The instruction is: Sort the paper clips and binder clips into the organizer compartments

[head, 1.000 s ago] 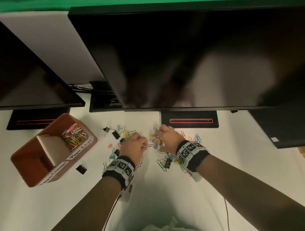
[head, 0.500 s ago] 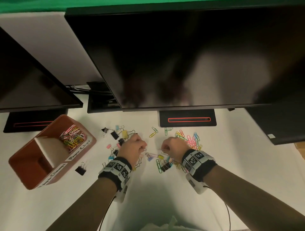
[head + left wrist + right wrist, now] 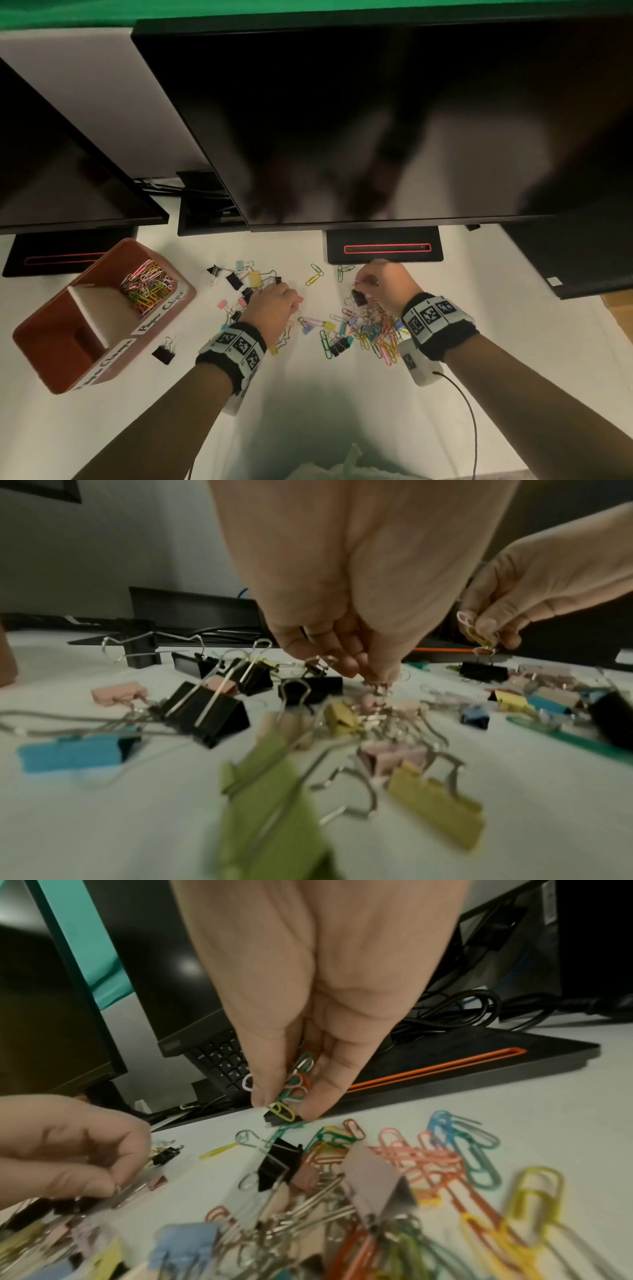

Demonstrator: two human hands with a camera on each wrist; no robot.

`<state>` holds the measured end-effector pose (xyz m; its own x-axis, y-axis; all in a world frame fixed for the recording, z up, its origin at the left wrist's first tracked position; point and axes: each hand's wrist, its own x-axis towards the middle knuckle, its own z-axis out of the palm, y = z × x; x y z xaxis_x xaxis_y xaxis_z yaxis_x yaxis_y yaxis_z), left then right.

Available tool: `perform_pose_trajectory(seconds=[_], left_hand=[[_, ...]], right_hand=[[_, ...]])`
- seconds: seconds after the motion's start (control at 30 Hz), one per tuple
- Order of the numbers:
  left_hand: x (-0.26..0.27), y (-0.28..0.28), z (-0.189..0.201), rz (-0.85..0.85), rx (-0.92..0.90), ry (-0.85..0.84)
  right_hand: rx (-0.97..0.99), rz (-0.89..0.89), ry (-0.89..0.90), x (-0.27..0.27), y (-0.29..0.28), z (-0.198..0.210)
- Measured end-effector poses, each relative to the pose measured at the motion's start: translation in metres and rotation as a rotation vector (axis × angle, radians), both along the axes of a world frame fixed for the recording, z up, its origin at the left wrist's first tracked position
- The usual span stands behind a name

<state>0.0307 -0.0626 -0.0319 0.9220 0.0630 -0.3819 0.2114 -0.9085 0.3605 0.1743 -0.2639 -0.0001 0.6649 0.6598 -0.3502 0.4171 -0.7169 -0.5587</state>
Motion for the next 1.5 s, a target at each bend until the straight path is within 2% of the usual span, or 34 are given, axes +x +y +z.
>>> perform_pose_trajectory(seconds=[0.07, 0.17, 0.27, 0.43, 0.53, 0.73, 0.8, 1.0, 1.07, 1.17, 1.33, 1.5], left_hand=[[0.001, -0.001, 0.005, 0.061, -0.121, -0.068], [0.005, -0.010, 0.013, 0.038, -0.257, -0.028], [0.007, -0.020, 0.012, -0.086, -0.209, 0.017], [0.010, -0.027, 0.009, -0.133, -0.099, 0.041], [0.013, -0.030, 0.011, -0.108, -0.105, 0.078], [0.012, -0.030, 0.010, -0.074, -0.176, 0.177], [0.010, -0.028, 0.007, -0.013, -0.230, 0.143], [0.029, -0.019, 0.012, 0.243, -0.296, -0.107], [0.040, -0.017, 0.016, 0.333, -0.326, -0.126], [0.057, -0.013, 0.015, 0.404, -0.369, -0.061], [0.073, -0.006, 0.005, 0.319, -0.300, 0.077], [0.078, -0.004, 0.002, 0.216, -0.176, 0.088]], right_hand=[[-0.009, -0.004, 0.006, 0.003, -0.005, -0.001], [-0.032, 0.001, -0.022, 0.007, -0.011, -0.004], [-0.081, 0.023, -0.055, 0.011, -0.016, -0.006], [-0.213, 0.094, -0.072, 0.009, -0.022, -0.012], [-0.236, 0.125, -0.159, 0.007, -0.022, -0.015], [-0.181, 0.162, -0.052, -0.001, -0.014, -0.019], [-0.159, 0.170, -0.047, -0.002, -0.013, -0.019], [-0.138, 0.126, 0.000, -0.004, -0.014, -0.019], [-0.136, 0.109, 0.016, -0.004, -0.014, -0.018], [-0.136, 0.077, 0.053, -0.005, -0.013, -0.016], [-0.163, 0.071, 0.105, -0.002, -0.009, -0.014], [-0.248, 0.130, 0.102, 0.001, -0.005, -0.014]])
